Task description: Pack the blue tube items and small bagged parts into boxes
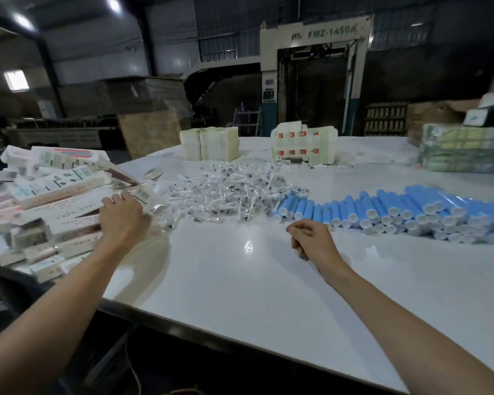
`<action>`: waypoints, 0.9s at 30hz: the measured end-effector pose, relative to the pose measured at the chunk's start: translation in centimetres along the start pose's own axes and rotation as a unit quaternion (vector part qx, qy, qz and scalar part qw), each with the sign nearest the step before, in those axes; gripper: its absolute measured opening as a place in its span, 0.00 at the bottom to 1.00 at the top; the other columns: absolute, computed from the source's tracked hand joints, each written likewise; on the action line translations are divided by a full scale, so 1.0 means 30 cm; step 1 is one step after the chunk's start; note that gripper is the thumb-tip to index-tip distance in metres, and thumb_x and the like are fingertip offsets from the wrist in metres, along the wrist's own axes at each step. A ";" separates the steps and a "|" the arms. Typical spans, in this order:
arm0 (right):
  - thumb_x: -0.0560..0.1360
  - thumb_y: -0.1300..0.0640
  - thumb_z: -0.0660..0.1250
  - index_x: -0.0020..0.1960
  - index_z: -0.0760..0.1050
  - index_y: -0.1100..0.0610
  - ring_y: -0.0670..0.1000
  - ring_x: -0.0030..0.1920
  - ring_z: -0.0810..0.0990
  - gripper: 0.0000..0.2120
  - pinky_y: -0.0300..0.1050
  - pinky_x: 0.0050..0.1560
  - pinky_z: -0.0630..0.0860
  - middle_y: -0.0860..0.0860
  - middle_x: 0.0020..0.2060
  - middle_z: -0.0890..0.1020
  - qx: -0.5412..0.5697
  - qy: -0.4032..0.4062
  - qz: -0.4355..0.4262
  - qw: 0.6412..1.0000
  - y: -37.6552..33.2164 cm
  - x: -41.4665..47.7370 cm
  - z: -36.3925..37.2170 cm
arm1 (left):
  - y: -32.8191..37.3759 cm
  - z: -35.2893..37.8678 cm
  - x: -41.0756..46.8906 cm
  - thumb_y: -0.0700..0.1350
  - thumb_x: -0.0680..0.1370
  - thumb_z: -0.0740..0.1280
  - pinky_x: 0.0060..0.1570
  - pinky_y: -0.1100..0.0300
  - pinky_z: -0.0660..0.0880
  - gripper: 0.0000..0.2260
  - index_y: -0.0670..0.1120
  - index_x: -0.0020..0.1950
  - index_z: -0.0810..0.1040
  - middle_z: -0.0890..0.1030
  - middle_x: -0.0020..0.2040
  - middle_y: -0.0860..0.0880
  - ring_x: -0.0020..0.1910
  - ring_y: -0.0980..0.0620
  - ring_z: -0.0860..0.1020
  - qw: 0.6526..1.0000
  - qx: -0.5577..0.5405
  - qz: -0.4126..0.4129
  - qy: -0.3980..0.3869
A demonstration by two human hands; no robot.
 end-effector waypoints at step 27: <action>0.85 0.51 0.59 0.59 0.77 0.62 0.63 0.62 0.76 0.15 0.52 0.53 0.71 0.63 0.61 0.79 -0.622 0.151 0.079 0.764 -0.110 0.347 -0.466 | 0.715 0.173 -0.333 0.49 0.84 0.71 0.42 0.52 0.85 0.14 0.42 0.66 0.82 0.89 0.51 0.42 0.45 0.44 0.88 0.519 -0.724 -0.018 -0.454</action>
Point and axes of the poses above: each hand's wrist, its own x-axis towards the middle knuckle, its own z-axis out of the palm, y = z × x, the point moved 3 cm from there along x, towards the middle knuckle
